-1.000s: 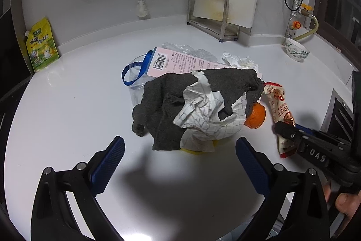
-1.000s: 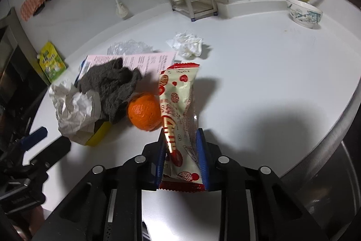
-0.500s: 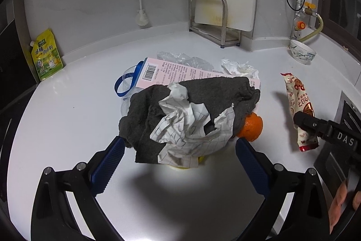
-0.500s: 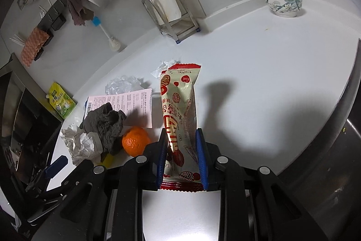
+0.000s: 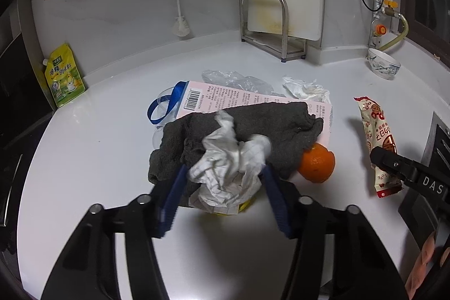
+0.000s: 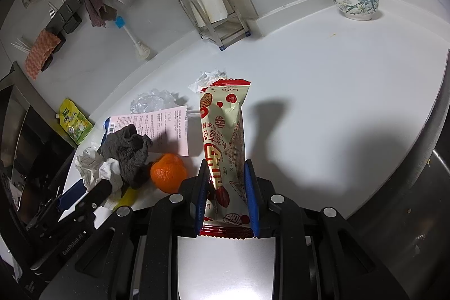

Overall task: Collect trash
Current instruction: 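Grasp the crumpled white paper with the left tool while right holds wrapper, then carry paper and wrapper over the bin and open both tools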

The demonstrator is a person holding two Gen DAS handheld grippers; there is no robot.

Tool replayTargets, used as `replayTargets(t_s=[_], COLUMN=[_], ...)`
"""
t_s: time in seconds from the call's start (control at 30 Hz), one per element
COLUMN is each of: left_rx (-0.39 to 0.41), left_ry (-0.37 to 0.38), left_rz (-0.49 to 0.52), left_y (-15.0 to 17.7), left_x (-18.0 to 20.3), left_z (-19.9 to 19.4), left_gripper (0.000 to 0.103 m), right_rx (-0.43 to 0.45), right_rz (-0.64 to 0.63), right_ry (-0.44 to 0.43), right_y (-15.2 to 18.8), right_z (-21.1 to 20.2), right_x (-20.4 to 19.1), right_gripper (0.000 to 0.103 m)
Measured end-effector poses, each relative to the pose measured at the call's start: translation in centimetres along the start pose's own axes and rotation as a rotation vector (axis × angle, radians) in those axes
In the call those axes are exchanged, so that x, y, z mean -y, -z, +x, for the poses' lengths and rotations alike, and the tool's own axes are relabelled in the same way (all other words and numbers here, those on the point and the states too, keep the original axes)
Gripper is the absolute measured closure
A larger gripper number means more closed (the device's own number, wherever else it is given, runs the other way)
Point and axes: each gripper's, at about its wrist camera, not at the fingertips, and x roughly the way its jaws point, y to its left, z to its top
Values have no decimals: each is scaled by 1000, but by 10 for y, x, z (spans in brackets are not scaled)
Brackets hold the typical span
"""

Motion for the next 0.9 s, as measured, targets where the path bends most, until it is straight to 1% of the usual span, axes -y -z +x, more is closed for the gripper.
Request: replayTargets(t_s=[0.2,0.43,0.6,0.8,0.9], left_rx=[7,18,48,31,33], left_ry=[12,12,0,-15,-6], left_rz=[-10,11,24,53,59], left_y=[-5,-11,-15,-10,-3], left_x=[-10,-15,-24,-28,-31], left_z=[-7,-19,-33,-44,-54], left_gripper=[59,59,59,59,59], right_rx=[-2,12,24,39,49], right_rz=[-8,-6,-9,-9,5], right_ry=[1,-3,-6,-18,-26], right_y=[1,0,1,5,6], right_z=[1,-2,-5,-9,-14], right_x=[-1,0,0,-3,-1], right_gripper=[79,79,79,79,79])
